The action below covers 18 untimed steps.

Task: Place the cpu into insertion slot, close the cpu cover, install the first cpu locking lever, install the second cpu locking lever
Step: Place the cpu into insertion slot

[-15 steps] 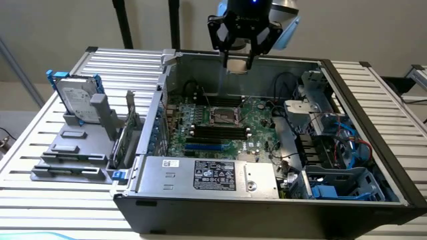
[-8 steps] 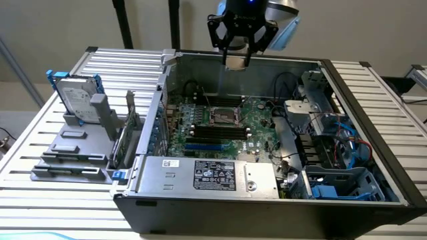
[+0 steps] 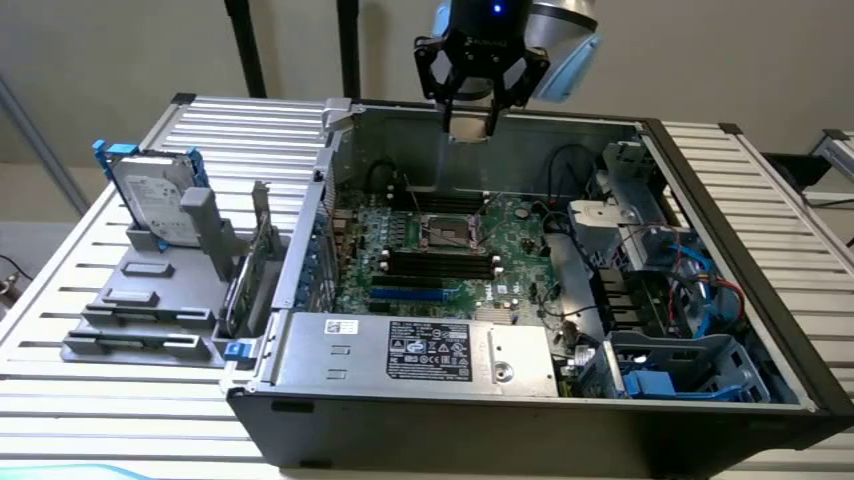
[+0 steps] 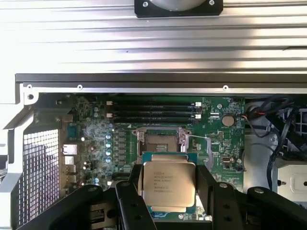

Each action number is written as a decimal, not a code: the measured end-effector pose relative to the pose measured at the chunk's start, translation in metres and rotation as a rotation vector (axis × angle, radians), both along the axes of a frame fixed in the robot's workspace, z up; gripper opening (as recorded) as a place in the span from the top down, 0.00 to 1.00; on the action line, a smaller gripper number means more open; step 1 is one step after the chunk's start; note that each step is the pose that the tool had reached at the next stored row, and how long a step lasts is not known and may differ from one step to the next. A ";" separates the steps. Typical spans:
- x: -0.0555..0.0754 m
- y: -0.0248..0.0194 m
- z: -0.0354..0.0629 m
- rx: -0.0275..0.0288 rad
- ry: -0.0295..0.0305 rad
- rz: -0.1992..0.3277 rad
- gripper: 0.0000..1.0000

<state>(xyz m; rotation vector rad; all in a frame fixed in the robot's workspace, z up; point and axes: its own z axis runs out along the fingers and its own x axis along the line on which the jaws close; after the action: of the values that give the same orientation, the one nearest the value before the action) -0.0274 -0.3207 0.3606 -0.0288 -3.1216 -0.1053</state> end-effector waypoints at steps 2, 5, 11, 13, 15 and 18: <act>0.000 0.0009 -0.0025 -0.0019 0.0000 0.004 0.45; 0.000 0.0015 -0.0048 -0.0057 0.0016 0.011 0.45; 0.000 0.0052 -0.0073 -0.0167 0.0196 0.020 0.45; 0.000 0.0053 -0.0089 -0.0161 0.0222 0.001 0.45; 0.000 0.0053 -0.0100 -0.0159 0.0234 -0.034 0.45; 0.000 0.0053 -0.0121 -0.0153 0.0248 -0.089 0.45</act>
<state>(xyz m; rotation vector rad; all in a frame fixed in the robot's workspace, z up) -0.0273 -0.3154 0.3485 -0.1686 -3.0962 -0.0817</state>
